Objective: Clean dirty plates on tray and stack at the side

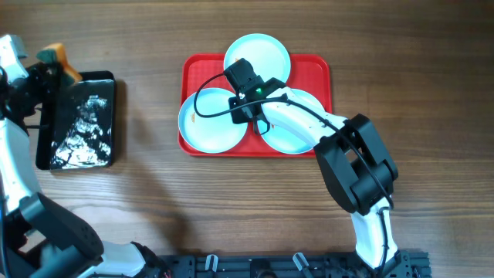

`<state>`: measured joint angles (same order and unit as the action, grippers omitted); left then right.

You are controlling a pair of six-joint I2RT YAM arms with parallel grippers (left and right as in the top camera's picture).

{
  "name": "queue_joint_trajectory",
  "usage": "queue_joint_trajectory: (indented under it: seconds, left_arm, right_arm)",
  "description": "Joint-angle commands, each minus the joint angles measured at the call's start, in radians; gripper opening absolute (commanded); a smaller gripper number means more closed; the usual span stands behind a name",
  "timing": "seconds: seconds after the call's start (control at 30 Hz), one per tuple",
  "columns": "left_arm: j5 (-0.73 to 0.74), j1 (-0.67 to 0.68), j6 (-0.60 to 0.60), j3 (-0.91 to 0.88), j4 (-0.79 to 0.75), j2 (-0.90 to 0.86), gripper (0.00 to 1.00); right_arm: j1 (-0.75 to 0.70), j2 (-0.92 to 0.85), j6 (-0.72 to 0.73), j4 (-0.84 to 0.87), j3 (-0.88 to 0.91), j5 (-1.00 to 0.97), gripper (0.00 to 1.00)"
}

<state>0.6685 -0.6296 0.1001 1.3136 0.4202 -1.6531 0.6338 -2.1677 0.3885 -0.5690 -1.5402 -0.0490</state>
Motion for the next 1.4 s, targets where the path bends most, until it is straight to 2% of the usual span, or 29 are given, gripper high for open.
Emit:
queue_joint_trajectory:
  seconds: [0.0,0.07,0.17,0.2,0.23,0.33,0.37,0.4,0.47,0.53,0.57,0.63,0.7,0.73,0.83,0.87,0.93,1.0,1.03,1.07,1.13,1.17,1.23,1.3,1.33,1.37]
  left_arm:
    - [-0.108,-0.003,0.027,-0.117,0.021,-0.131,0.04]
    - [-0.089,-0.008,0.026,-0.128,0.021,-0.151,0.04]
    - [0.16,-0.04,-0.009,-0.095,-0.051,-0.068,0.04]
    - [0.243,-0.052,-0.073,-0.081,-0.116,-0.017,0.04]
    - [0.268,-0.058,-0.113,-0.079,-0.161,0.02,0.04]
    - [0.235,-0.06,-0.13,-0.079,-0.197,0.093,0.04]
    - [0.174,-0.06,-0.105,-0.08,-0.154,0.092,0.04]
    - [0.049,-0.06,-0.025,-0.099,-0.084,0.073,0.04]
    - [-0.076,-0.063,0.004,-0.161,-0.057,-0.012,0.04]
    - [0.024,-0.075,-0.011,-0.164,-0.063,-0.055,0.04]
    - [0.16,-0.082,-0.021,-0.159,-0.109,-0.042,0.04]
    - [0.353,-0.096,-0.177,-0.129,-0.263,0.013,0.04]
    - [0.436,-0.096,-0.323,-0.116,-0.441,0.086,0.04]
    - [0.438,-0.096,-0.352,-0.116,-0.499,0.128,0.04]
    - [0.425,-0.096,-0.335,-0.117,-0.489,0.161,0.04]
    - [0.388,-0.096,-0.277,-0.117,-0.414,0.146,0.04]
    - [0.232,-0.095,-0.06,-0.119,-0.169,0.083,0.04]
    - [0.153,-0.098,0.093,-0.121,-0.019,-0.023,0.04]
    - [0.168,-0.105,0.094,-0.121,0.003,-0.06,0.04]
    - [0.303,-0.122,0.09,-0.12,-0.02,-0.076,0.04]
    - [0.505,-0.144,-0.072,-0.107,-0.182,-0.044,0.04]
    - [0.594,-0.149,-0.25,-0.098,-0.347,-0.011,0.04]
    - [0.629,-0.148,-0.441,-0.097,-0.563,0.044,0.04]
    - [0.614,-0.149,-0.445,-0.098,-0.605,0.071,0.04]
    - [0.587,-0.148,-0.444,-0.098,-0.572,0.069,0.04]
    - [0.498,-0.146,-0.41,-0.103,-0.464,0.061,0.04]
  right_arm:
    - [0.006,-0.026,0.005,-0.012,0.011,-0.004,0.08]
    - [0.006,-0.026,0.004,-0.02,0.011,-0.004,0.08]
    - [0.006,-0.026,0.004,-0.026,0.011,-0.004,0.07]
    - [0.006,-0.026,0.004,-0.025,0.011,-0.004,0.07]
    - [0.006,-0.026,0.004,-0.022,0.011,-0.004,0.07]
    - [0.006,-0.026,0.004,-0.013,0.011,-0.004,0.07]
    - [0.006,-0.026,0.004,-0.013,0.011,-0.004,0.07]
    - [0.006,-0.026,0.004,-0.016,0.011,-0.004,0.07]
    - [0.006,-0.026,0.005,-0.019,0.011,-0.004,0.07]
    - [0.006,-0.026,0.004,-0.019,0.011,-0.004,0.07]
    - [0.006,-0.026,0.005,-0.019,0.011,-0.004,0.07]
    - [0.006,-0.026,0.004,-0.019,0.011,-0.004,0.07]
    - [0.006,-0.026,0.004,-0.011,0.011,-0.004,0.07]
    - [0.006,-0.026,0.004,-0.006,0.011,-0.004,0.07]
    - [0.006,-0.026,0.004,-0.004,0.011,-0.004,0.08]
    - [0.006,-0.026,0.004,-0.005,0.011,-0.004,0.08]
    - [0.006,-0.026,0.004,-0.011,0.011,-0.003,0.08]
    - [0.006,-0.026,0.004,-0.016,0.011,-0.004,0.08]
    - [0.006,-0.026,0.004,-0.016,0.011,-0.004,0.08]
    - [0.006,-0.026,0.004,-0.015,0.011,-0.004,0.08]
    - [0.006,-0.026,0.003,-0.016,0.011,-0.004,0.07]
    - [0.006,-0.026,-0.004,-0.014,0.011,-0.004,0.08]
    - [0.006,-0.026,-0.004,-0.002,0.011,-0.004,0.08]
    - [0.006,-0.026,-0.003,0.0,0.011,-0.004,0.08]
    - [0.006,-0.026,-0.004,0.0,0.011,-0.004,0.08]
    - [0.006,-0.026,-0.003,0.0,0.011,-0.004,0.09]
